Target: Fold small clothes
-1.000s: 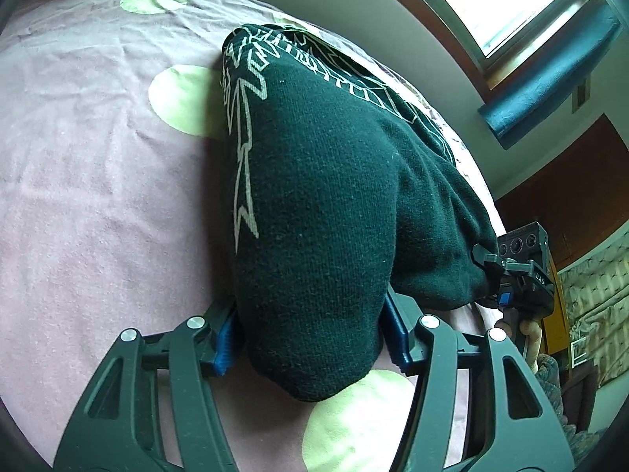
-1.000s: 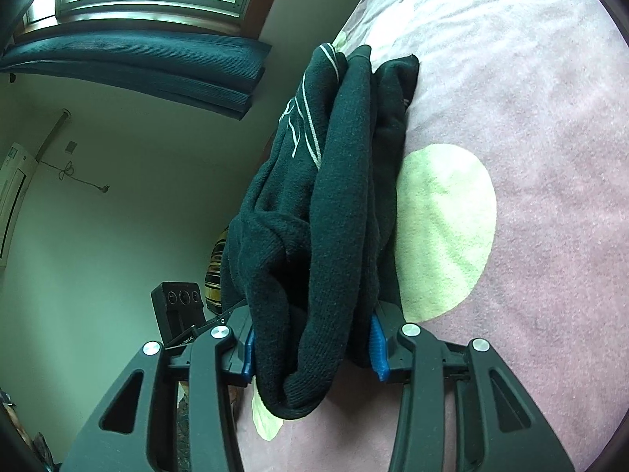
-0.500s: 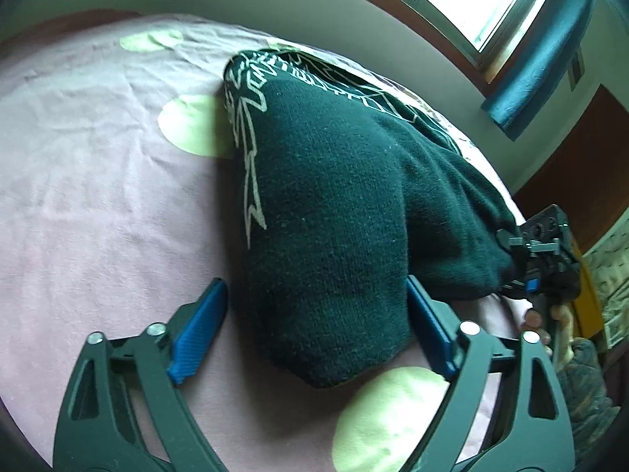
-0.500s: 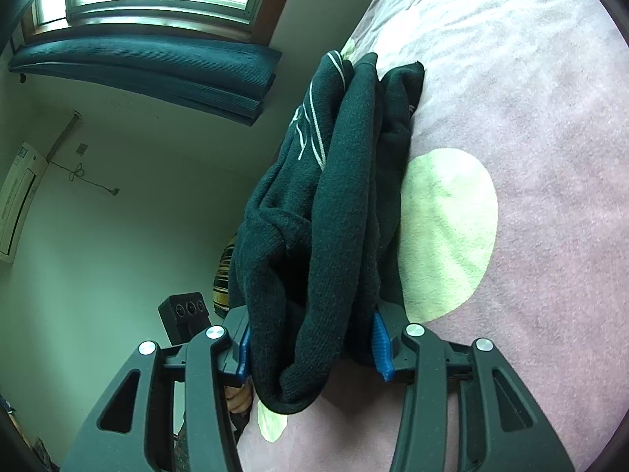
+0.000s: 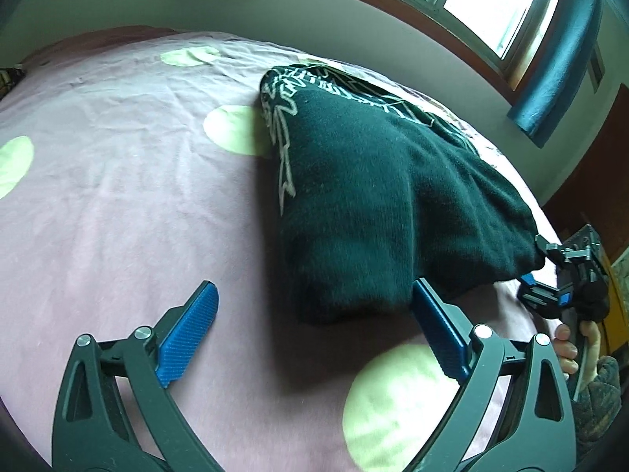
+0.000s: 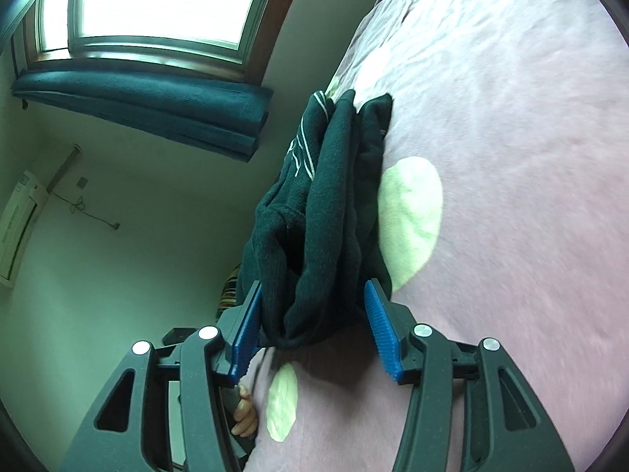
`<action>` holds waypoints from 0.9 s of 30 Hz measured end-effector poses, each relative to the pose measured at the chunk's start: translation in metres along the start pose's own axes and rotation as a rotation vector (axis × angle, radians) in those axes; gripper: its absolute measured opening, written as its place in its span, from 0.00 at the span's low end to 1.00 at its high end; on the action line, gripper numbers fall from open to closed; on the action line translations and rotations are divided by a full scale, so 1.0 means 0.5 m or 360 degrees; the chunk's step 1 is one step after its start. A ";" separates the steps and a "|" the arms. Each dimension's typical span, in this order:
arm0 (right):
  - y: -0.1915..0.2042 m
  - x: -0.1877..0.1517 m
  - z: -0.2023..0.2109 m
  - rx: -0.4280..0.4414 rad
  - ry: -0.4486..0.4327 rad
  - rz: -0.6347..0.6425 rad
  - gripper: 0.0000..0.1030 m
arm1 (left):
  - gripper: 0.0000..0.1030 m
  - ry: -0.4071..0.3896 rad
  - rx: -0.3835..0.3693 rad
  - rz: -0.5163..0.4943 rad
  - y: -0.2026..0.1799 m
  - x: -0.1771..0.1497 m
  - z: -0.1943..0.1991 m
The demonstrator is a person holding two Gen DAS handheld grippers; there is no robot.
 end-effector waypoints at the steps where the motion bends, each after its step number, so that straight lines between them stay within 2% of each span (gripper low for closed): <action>1: 0.003 -0.005 0.003 -0.0031 -0.0007 0.0012 0.54 | 0.95 0.0000 0.0016 0.0003 0.000 -0.007 0.005; 3: 0.007 -0.018 0.006 -0.0130 -0.0011 0.0051 0.56 | 0.95 -0.0008 0.0083 0.0010 0.005 -0.018 0.014; 5: 0.013 -0.032 0.005 -0.0267 -0.0010 0.0114 0.65 | 0.95 -0.0012 0.0145 0.0027 0.011 -0.027 0.022; 7: 0.020 -0.046 0.004 -0.0541 -0.0031 0.0206 0.75 | 0.95 -0.0020 0.0182 0.0048 0.016 -0.039 0.033; 10: 0.026 -0.064 0.004 -0.0870 -0.0064 0.0333 0.76 | 0.95 -0.0061 0.0262 0.0089 0.027 -0.049 0.053; 13: 0.050 -0.075 0.009 -0.1011 -0.0121 0.0441 0.78 | 0.95 -0.0100 0.0362 0.0109 0.034 -0.058 0.074; 19: 0.074 -0.084 0.029 -0.1431 -0.0253 0.0529 0.83 | 0.96 -0.0142 0.0525 0.0081 0.031 -0.070 0.101; 22: 0.077 -0.096 0.030 -0.1523 -0.0260 0.0542 0.83 | 0.96 -0.0183 0.0590 0.0068 0.023 -0.071 0.120; 27: 0.094 -0.110 0.022 -0.1515 -0.0259 0.0577 0.83 | 0.98 -0.0251 0.0569 0.0089 0.000 -0.072 0.155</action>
Point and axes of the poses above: each gripper's, at about its wrist camera, not at the fingertips, and z roughly against the way its jaws point, y to its left, x to its top, the point moved 10 cm from there along -z, roughly the way its jaws point, and after that the axes turned 14 degrees about y, right-handed, at the moved point
